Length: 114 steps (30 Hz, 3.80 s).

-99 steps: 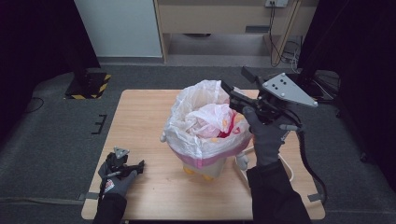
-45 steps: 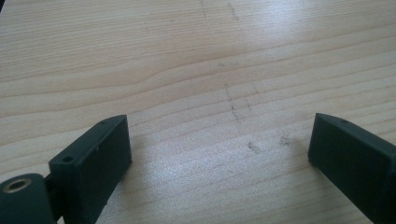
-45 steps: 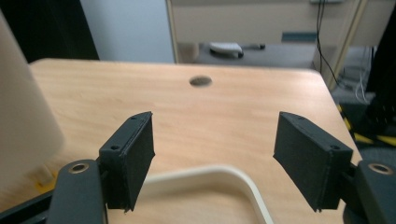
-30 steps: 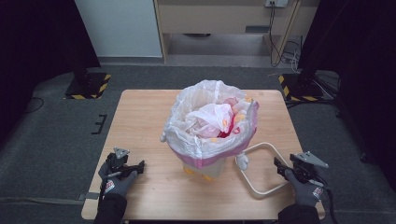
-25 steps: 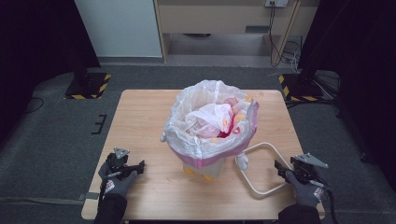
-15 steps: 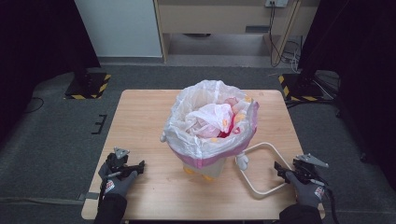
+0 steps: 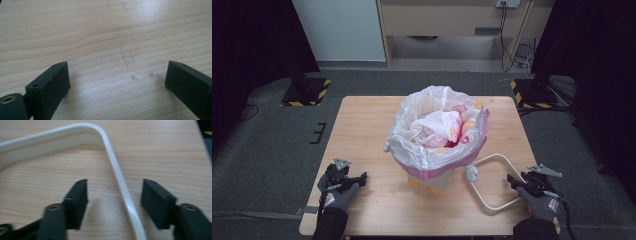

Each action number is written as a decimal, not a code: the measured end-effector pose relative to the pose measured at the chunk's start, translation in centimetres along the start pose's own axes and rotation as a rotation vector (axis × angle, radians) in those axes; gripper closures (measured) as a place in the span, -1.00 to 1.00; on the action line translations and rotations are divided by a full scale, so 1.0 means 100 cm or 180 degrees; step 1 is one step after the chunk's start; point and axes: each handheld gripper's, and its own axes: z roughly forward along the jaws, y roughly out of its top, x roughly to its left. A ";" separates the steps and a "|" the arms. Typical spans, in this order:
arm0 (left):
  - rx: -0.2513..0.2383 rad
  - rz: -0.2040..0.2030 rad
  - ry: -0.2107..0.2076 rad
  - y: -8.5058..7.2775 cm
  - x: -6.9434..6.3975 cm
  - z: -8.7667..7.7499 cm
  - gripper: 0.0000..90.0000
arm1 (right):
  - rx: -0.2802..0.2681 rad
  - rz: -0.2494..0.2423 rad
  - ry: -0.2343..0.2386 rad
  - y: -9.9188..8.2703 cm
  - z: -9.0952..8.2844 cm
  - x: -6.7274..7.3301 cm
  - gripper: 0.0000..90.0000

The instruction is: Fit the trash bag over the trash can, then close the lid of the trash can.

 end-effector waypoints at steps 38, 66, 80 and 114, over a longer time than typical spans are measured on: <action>0.0005 0.0003 -0.0007 0.000 0.000 0.000 -0.91 | -0.0064 0.0170 -0.0048 0.012 -0.016 0.001 0.82; 0.0009 0.0000 0.0004 0.000 -0.001 0.001 -0.92 | -0.0823 0.0450 -0.0268 0.057 -0.014 0.014 0.81; 0.0009 0.0000 0.0004 0.000 -0.001 0.001 -0.92 | -0.1248 0.0458 -0.0361 0.097 -0.031 0.022 0.81; 0.0009 0.0000 0.0004 0.000 -0.001 0.001 -0.92 | -0.2062 0.0338 -0.0745 0.161 -0.086 0.025 0.81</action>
